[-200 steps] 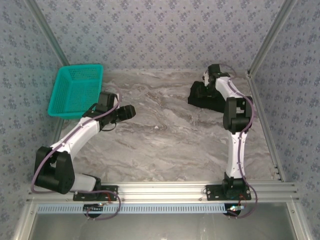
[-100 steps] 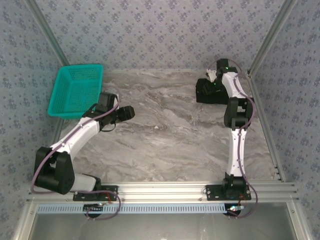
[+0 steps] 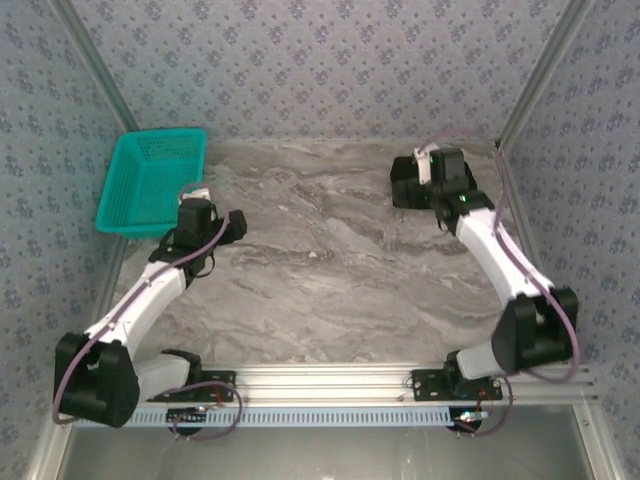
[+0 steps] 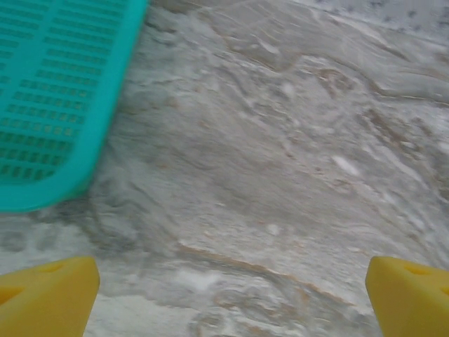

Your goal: Fold the inside-out t-shirt

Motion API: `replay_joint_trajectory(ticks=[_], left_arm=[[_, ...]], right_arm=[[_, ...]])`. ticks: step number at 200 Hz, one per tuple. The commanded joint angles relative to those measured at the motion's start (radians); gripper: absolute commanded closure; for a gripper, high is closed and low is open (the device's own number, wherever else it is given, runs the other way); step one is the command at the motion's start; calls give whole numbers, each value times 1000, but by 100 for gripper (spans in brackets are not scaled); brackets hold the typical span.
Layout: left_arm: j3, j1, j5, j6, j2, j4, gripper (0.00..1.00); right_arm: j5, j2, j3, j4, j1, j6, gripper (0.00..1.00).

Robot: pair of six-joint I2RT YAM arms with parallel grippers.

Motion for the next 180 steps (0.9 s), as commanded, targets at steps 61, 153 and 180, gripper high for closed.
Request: replay_joint_trajectory(ticks=[61, 153, 180], left_arm=[[-263, 78, -161, 253, -20, 477, 2], [-343, 221, 49, 373, 345, 960, 2], [-313, 255, 130, 363, 392, 938, 2]], right_arm=[[217, -268, -772, 788, -77, 109, 0], [54, 143, -807, 1264, -177, 41, 0], [8, 147, -751, 1155, -205, 62, 0]])
